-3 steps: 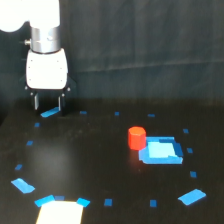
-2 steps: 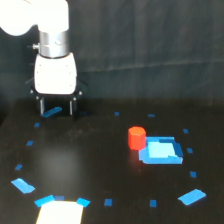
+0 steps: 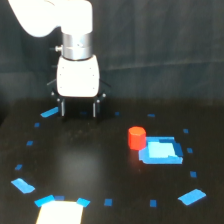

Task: Pick up the red object from the table

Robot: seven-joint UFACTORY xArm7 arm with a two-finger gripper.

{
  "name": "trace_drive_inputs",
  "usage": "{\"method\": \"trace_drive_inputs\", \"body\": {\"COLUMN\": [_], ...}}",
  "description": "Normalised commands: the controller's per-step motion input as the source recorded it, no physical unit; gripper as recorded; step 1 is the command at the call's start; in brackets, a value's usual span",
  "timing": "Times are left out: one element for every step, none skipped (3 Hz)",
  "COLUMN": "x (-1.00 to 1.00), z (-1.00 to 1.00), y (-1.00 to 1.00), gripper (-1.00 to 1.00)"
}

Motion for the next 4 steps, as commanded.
{"method": "trace_drive_inputs", "body": {"x": [1.00,0.97,0.64,0.41], "z": [-1.00,-0.58,-0.49,-0.52], "y": [-0.56,-0.66,-0.65,-0.89], "gripper": [1.00,0.57,-0.05,-0.28]}}
